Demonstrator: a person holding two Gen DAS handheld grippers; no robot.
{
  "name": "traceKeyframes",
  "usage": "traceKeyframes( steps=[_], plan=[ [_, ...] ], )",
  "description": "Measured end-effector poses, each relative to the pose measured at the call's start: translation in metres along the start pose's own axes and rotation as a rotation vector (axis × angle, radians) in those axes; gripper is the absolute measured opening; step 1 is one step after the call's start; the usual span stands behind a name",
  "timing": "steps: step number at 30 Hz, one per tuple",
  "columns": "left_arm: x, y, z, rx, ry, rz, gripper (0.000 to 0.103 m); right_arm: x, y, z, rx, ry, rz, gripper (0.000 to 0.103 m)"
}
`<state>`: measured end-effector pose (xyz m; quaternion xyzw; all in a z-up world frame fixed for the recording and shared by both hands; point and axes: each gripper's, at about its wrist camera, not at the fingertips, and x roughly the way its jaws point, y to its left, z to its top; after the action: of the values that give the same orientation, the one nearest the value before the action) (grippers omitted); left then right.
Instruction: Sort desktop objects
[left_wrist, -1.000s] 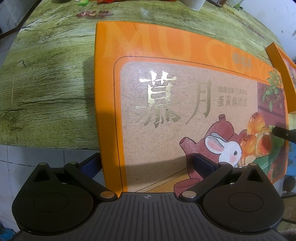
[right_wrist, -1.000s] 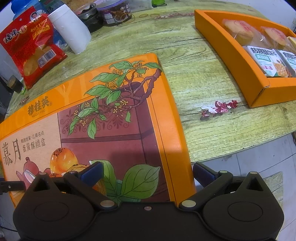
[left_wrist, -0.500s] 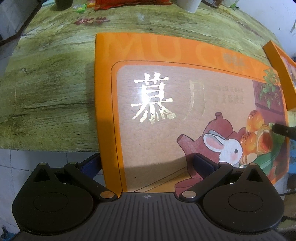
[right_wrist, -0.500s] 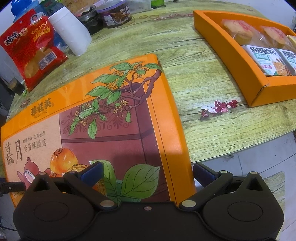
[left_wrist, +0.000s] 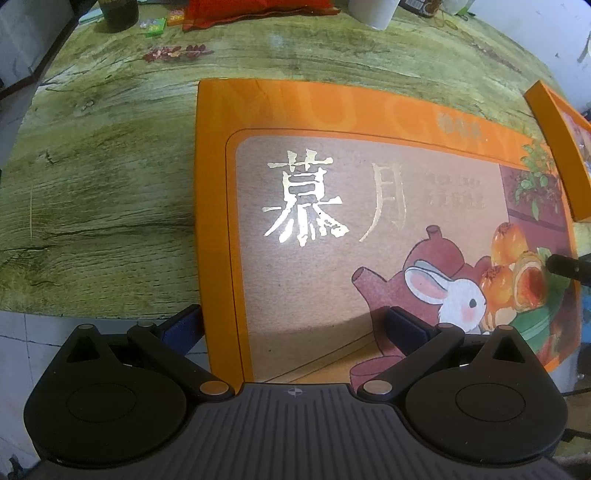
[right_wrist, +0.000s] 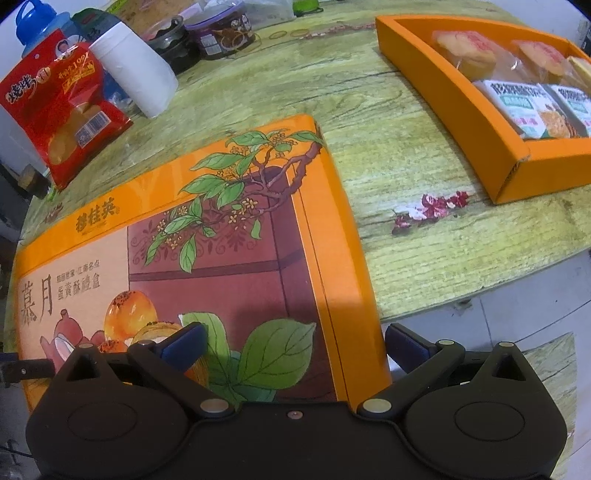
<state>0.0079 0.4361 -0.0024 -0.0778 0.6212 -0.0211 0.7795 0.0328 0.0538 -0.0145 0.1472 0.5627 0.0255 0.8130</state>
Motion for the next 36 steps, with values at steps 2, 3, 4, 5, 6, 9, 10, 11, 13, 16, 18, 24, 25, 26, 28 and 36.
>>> traceKeyframes(
  steps=[2, 3, 4, 5, 6, 9, 10, 11, 13, 16, 18, 24, 25, 26, 28, 36],
  plan=[
    [0.000, -0.001, 0.000, 0.004, 0.005, 0.001, 0.103, 0.000, -0.002, -0.001, 0.003, 0.004, 0.009, 0.103],
    [0.000, 0.000, 0.000, 0.006, 0.005, 0.000, 0.103, 0.000, -0.004, -0.001, 0.005, 0.007, 0.014, 0.103],
    [0.000, 0.000, 0.000, 0.008, 0.006, 0.000, 0.103, 0.000, -0.005, -0.001, 0.007, 0.009, 0.018, 0.103],
    [0.000, 0.000, 0.000, 0.010, 0.007, -0.001, 0.103, 0.000, -0.006, -0.002, 0.006, 0.011, 0.023, 0.103],
    [0.000, 0.000, 0.000, 0.012, 0.007, -0.001, 0.103, 0.000, -0.007, -0.002, -0.001, 0.012, 0.030, 0.103],
    [0.000, 0.000, -0.001, 0.016, 0.008, -0.002, 0.103, -0.001, -0.007, -0.002, -0.042, 0.002, 0.040, 0.103],
    [0.000, 0.001, -0.001, 0.015, 0.008, -0.002, 0.103, -0.002, -0.006, -0.002, -0.061, -0.006, 0.039, 0.103],
    [0.000, 0.001, -0.001, 0.013, 0.008, -0.003, 0.103, -0.003, -0.005, -0.002, -0.081, -0.014, 0.038, 0.103],
    [0.000, 0.002, 0.000, 0.009, 0.009, -0.005, 0.103, -0.003, -0.003, -0.002, -0.123, -0.030, 0.038, 0.103],
    [0.000, 0.003, 0.000, 0.002, 0.009, -0.008, 0.103, -0.003, -0.003, 0.000, -0.165, -0.050, 0.051, 0.103],
    [0.000, 0.004, 0.000, -0.006, 0.006, -0.014, 0.103, -0.001, -0.005, 0.001, -0.175, -0.061, 0.069, 0.103],
    [0.000, 0.007, -0.001, -0.013, -0.001, -0.022, 0.103, 0.004, -0.007, 0.007, -0.181, -0.087, 0.108, 0.103],
    [0.000, 0.007, -0.002, -0.014, -0.003, -0.023, 0.103, 0.004, -0.006, 0.008, -0.179, -0.088, 0.108, 0.103],
    [-0.001, 0.006, -0.002, -0.013, -0.005, -0.022, 0.103, 0.005, -0.006, 0.008, -0.179, -0.089, 0.108, 0.103],
    [-0.001, 0.006, -0.003, -0.012, -0.009, -0.019, 0.103, 0.005, -0.006, 0.008, -0.179, -0.085, 0.111, 0.103],
    [-0.004, -0.003, 0.000, 0.008, -0.010, 0.015, 0.103, 0.005, -0.004, 0.009, -0.179, -0.060, 0.116, 0.103]
  ],
)
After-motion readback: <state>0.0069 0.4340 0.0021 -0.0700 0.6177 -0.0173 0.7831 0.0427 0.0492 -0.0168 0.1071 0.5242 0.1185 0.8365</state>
